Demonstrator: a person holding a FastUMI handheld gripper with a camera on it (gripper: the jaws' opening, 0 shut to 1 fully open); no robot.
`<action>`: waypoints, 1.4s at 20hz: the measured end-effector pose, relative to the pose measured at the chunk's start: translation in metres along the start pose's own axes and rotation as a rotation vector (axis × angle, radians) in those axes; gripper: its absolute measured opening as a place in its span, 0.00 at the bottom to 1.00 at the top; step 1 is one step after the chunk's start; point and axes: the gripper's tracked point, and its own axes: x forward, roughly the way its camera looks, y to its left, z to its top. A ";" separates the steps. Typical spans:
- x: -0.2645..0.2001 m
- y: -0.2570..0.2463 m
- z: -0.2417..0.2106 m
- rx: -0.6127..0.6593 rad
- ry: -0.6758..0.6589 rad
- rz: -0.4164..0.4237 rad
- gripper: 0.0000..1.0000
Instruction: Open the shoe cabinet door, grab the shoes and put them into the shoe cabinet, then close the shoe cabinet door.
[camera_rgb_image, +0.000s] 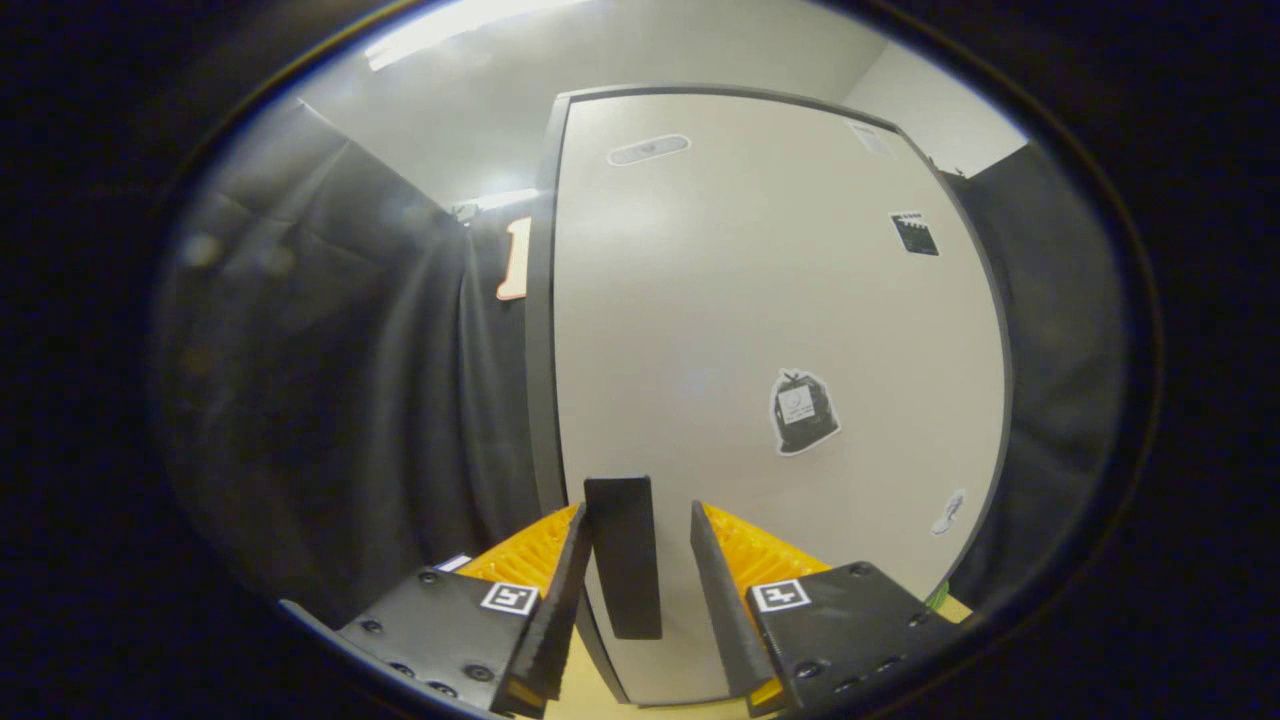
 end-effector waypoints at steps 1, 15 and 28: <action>0.002 0.000 -0.004 0.002 0.012 -0.003 0.68; 0.008 0.009 -0.015 -0.006 0.036 0.010 0.18; -0.046 -0.003 -0.010 -0.017 0.023 -0.019 0.18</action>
